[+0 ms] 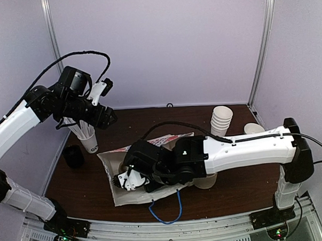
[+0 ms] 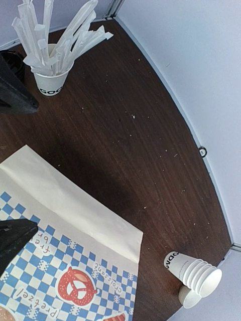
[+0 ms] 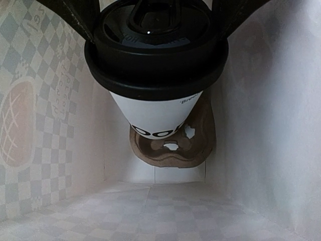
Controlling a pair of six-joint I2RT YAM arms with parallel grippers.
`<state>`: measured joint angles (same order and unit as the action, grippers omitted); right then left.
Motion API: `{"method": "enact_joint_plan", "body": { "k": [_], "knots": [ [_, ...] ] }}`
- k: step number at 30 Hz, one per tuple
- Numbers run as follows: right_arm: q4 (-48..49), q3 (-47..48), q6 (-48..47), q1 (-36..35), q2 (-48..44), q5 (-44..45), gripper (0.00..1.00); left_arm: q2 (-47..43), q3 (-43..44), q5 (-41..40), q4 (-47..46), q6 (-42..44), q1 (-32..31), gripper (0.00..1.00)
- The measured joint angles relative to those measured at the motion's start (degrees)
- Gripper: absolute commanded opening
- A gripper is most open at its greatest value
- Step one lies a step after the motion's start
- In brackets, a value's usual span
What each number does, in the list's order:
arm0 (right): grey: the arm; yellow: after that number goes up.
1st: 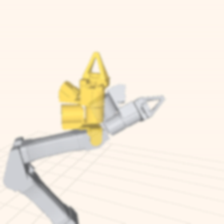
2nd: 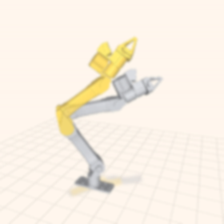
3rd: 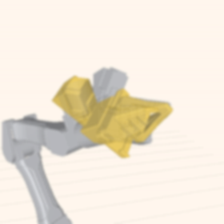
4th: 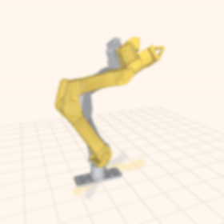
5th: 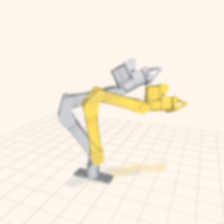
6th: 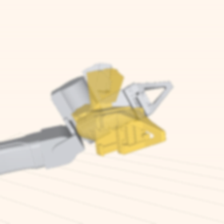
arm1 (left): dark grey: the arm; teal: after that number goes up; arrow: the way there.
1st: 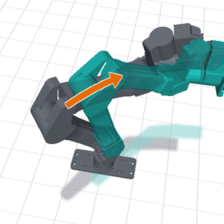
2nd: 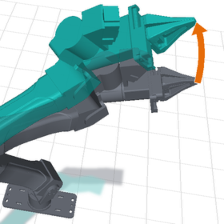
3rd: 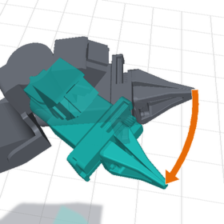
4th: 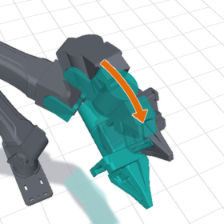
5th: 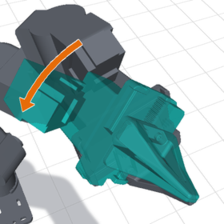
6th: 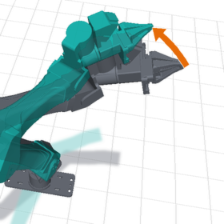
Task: Pack the takeout coffee
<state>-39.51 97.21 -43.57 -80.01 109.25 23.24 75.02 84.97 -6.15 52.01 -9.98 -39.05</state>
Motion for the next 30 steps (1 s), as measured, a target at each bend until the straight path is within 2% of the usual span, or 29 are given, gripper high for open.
{"method": "enact_joint_plan", "body": {
  "k": [23,30],
  "knots": [
    [3.2,0.0,-1.8,-0.3,4.3,1.7,0.69,0.0,-2.3,1.2,-1.4,0.6,1.1,0.76],
    [1.4,3.5,-1.6,-0.1,6.8,1.4,0.70,0.0,-3.0,1.7,-1.9,0.6,1.2,0.76]
  ]
}}
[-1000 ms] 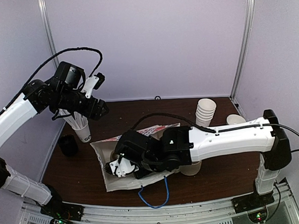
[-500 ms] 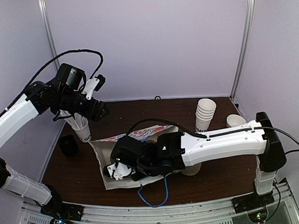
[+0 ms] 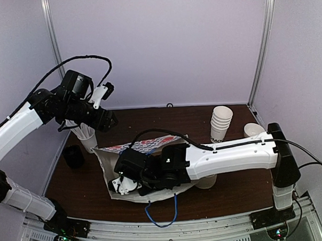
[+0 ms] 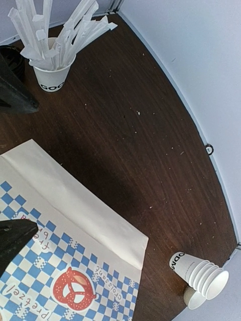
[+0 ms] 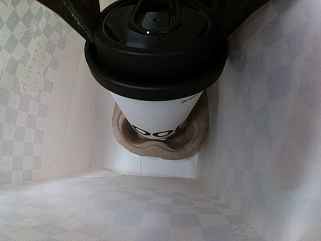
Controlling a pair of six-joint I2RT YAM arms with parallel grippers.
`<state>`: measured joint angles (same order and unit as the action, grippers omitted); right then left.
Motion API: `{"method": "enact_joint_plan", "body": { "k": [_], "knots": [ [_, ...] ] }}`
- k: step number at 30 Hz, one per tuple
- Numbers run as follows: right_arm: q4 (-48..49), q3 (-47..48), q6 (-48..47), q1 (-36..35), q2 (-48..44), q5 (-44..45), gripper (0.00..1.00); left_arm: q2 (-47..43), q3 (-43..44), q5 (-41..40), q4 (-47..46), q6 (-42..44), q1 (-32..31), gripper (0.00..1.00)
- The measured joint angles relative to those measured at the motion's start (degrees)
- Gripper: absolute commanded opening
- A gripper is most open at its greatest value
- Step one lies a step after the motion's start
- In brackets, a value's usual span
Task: Pack the takeout coffee
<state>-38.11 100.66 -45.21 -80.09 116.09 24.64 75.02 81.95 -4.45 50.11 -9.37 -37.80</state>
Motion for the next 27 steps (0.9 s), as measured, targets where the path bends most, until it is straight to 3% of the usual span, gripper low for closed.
{"method": "enact_joint_plan", "body": {
  "k": [11,27],
  "knots": [
    [-5.0,6.4,0.9,1.7,3.0,-2.1,0.70,-0.8,-2.1,3.7,-0.3,1.0,4.9,0.79],
    [-13.6,19.1,3.8,6.1,10.1,-7.9,0.70,4.7,-2.4,11.6,-0.6,3.9,11.0,0.79]
  ]
}}
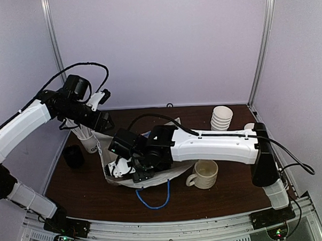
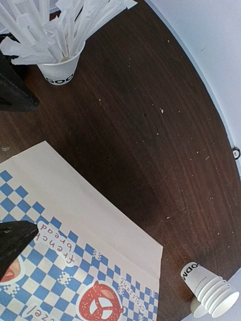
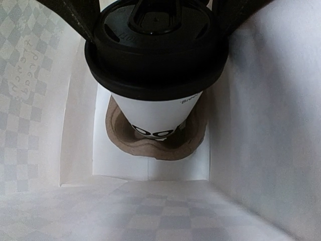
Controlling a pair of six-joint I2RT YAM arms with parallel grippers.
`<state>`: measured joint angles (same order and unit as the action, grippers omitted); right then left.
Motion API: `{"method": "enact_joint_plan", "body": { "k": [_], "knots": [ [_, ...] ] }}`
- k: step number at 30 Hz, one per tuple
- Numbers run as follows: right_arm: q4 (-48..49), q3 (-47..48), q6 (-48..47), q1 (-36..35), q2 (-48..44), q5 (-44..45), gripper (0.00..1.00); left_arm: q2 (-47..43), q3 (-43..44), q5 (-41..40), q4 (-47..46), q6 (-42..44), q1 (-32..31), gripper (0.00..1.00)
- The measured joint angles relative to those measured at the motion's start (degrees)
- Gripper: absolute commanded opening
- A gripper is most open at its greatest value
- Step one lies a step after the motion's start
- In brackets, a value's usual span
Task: Pack the takeout coffee
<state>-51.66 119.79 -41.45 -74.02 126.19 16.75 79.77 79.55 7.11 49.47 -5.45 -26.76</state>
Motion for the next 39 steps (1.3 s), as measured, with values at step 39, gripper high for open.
{"method": "enact_joint_plan", "body": {
  "k": [39],
  "knots": [
    [-12.8,13.9,4.3,2.4,5.9,-9.0,0.70,24.5,9.7,9.6,6.4,5.9,1.7,0.68]
  ]
}}
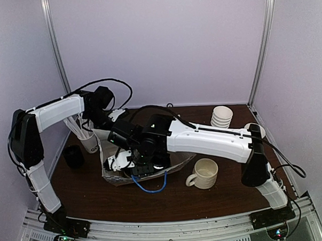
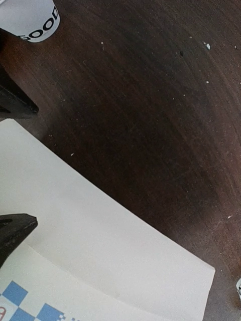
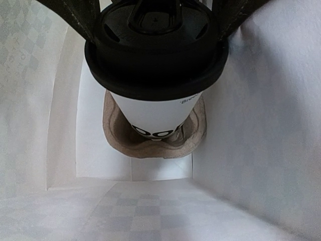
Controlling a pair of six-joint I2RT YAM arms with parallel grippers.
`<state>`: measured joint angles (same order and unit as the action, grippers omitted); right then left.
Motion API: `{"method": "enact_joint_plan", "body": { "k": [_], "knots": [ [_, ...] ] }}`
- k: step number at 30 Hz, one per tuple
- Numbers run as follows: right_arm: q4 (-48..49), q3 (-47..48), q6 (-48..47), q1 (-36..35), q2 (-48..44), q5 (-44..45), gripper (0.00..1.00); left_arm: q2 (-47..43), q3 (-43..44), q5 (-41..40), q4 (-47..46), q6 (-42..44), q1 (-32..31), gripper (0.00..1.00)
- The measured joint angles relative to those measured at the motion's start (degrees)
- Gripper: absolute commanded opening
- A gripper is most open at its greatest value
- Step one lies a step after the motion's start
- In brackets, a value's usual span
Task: Pack the takeout coffee
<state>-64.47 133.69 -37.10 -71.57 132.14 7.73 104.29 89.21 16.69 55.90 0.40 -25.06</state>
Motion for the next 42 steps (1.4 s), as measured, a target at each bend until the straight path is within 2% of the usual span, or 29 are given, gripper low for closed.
{"method": "enact_joint_plan", "body": {
  "k": [15,20,29,35,42],
  "knots": [
    [-0.7,1.4,0.0,0.2,0.5,0.4,0.70,0.3,0.2,12.3,1.5,1.6,0.0,0.64],
    [-0.8,1.4,0.0,0.2,0.5,0.4,0.70,0.3,0.3,15.3,2.4,1.6,0.2,0.68],
    [-1.9,4.5,-0.2,0.8,2.3,-0.1,0.71,-0.9,3.1,6.0,3.8,-0.7,2.5,0.73],
    [-3.1,9.0,-0.2,2.7,5.6,-1.6,0.72,-9.5,3.1,-0.5,3.7,-2.6,5.5,0.74],
    [-3.3,10.5,-0.2,4.4,6.8,-4.6,0.72,-15.6,1.6,-2.3,3.0,-3.1,5.4,0.75]
  ]
}}
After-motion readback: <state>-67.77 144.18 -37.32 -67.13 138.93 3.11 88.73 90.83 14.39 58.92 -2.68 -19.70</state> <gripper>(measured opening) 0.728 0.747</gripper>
